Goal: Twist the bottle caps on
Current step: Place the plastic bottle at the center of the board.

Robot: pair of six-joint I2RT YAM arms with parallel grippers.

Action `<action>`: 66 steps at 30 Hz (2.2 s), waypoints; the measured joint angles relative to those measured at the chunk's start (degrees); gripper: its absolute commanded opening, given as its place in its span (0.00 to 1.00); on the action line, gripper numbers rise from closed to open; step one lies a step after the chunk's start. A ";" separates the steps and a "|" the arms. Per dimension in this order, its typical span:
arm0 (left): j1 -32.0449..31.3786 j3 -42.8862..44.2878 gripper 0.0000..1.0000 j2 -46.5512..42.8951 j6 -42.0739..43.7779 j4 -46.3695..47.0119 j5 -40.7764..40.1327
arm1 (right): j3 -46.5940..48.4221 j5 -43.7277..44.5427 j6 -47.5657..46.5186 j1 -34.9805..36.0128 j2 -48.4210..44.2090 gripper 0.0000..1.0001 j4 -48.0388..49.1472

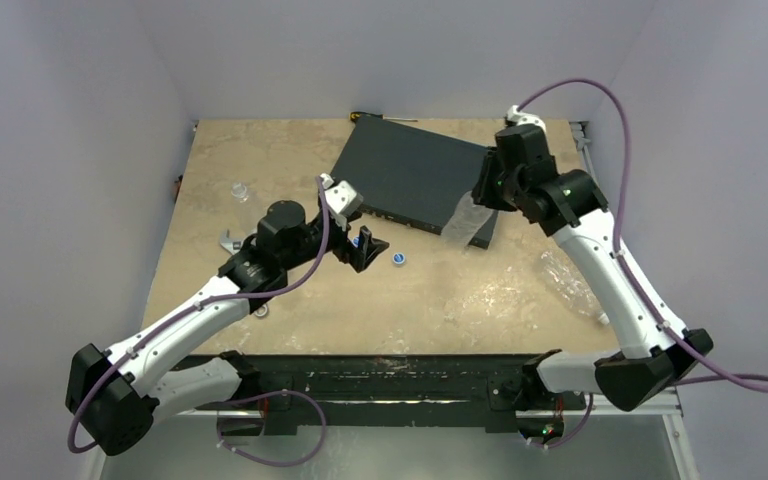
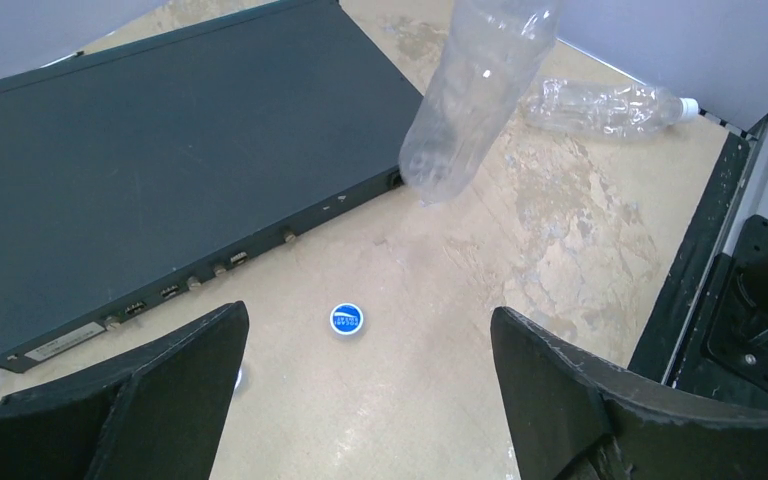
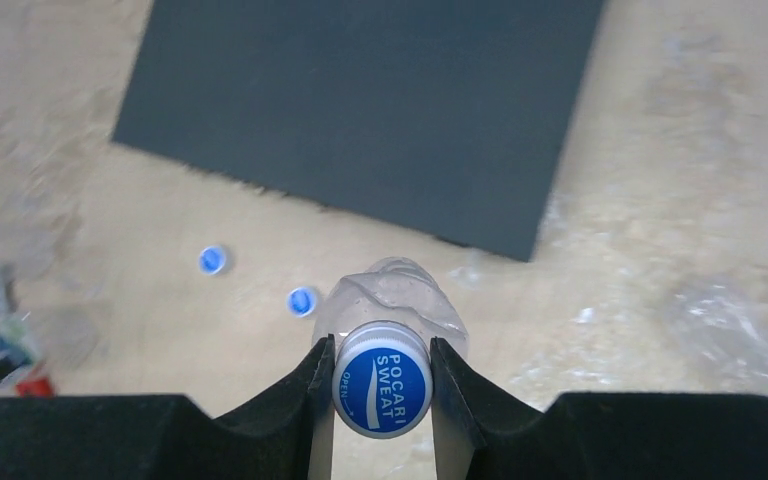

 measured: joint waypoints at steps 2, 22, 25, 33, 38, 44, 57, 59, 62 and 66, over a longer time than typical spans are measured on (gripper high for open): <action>0.15 0.02 0.91 -0.39 -0.72 0.00 -0.68 | -0.63 1.86 -1.25 -4.94 -1.11 0.00 -0.68; 1.64 -2.12 0.91 -1.73 -0.72 -0.90 -4.02 | -0.81 6.05 -7.65 -27.10 15.12 0.04 10.58; 1.64 -2.12 0.91 -1.90 -0.72 -0.87 -4.02 | -1.31 5.29 -7.63 -28.06 15.69 0.07 12.57; 1.68 -2.12 0.91 -1.95 -0.72 -0.90 -4.02 | -4.48 3.78 -7.56 -28.41 15.69 0.21 15.91; 1.68 -2.12 0.91 -1.95 -0.72 -0.87 -4.02 | -5.42 3.41 -7.37 -28.41 15.56 0.39 17.42; 1.68 -2.12 0.91 -1.95 -0.72 -0.87 -4.00 | -6.16 3.39 -6.95 -28.41 15.45 0.59 18.25; 1.68 -2.12 0.91 -1.95 -0.72 -0.87 -4.00 | -6.27 3.39 -6.91 -28.41 15.08 0.67 17.70; 1.68 -2.12 0.91 -1.95 -0.72 -0.87 -4.00 | -6.27 3.39 -6.91 -28.41 14.93 0.67 17.55; 1.68 -2.12 0.92 -1.95 -0.72 -0.87 -4.00 | -6.25 3.39 -6.91 -28.41 14.82 0.75 17.22; 1.68 -2.12 0.92 -1.95 -0.87 -0.87 -4.00 | -6.23 3.43 -6.78 -28.41 14.60 0.91 15.76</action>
